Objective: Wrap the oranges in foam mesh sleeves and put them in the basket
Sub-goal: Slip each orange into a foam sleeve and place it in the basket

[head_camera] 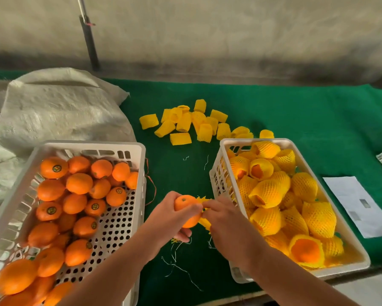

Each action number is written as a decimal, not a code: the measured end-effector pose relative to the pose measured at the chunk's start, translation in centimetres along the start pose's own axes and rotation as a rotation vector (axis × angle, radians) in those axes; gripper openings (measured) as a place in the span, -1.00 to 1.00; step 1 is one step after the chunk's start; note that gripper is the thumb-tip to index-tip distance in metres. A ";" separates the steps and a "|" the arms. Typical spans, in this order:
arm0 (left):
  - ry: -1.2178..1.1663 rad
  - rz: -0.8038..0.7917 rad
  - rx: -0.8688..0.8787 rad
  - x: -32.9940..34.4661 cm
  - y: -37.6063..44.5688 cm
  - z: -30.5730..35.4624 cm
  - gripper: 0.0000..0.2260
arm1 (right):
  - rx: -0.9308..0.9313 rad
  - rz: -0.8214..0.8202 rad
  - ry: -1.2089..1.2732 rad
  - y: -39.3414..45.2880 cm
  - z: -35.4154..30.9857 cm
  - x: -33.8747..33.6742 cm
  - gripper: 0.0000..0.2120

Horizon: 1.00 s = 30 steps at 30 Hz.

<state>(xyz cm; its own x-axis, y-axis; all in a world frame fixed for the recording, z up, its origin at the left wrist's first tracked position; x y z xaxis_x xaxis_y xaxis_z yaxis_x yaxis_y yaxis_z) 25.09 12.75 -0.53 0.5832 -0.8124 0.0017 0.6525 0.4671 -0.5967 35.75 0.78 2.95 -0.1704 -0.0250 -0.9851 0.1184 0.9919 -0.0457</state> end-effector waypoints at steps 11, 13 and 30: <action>-0.531 0.023 -0.053 1.9 -1.9 -1.0 -0.47 | 0.092 0.135 0.139 -2.3 -2.5 1.1 -0.72; -0.398 0.078 0.031 2.0 -2.2 -1.3 -0.48 | 0.184 0.158 0.101 -2.3 -1.8 0.9 -0.77; 0.181 0.216 0.332 2.5 -4.4 -2.1 -0.48 | 0.393 0.231 0.346 -2.1 -1.6 0.1 -0.41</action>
<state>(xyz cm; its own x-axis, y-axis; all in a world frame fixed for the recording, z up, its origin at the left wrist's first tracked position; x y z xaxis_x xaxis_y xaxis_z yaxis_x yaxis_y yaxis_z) 22.62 7.95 0.44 0.6483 -0.7182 -0.2528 0.6625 0.6958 -0.2775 33.88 -1.14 3.24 -0.3995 0.2943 -0.8682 0.5341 0.8445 0.0405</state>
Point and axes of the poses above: each hand's wrist, its own y-axis towards the middle knuckle, its own x-axis out of the palm, z = x × y, the point moved 5 cm from there along y, towards the middle knuckle, and after that the axes turned 6 degrees about -x, right-handed, at the moved point
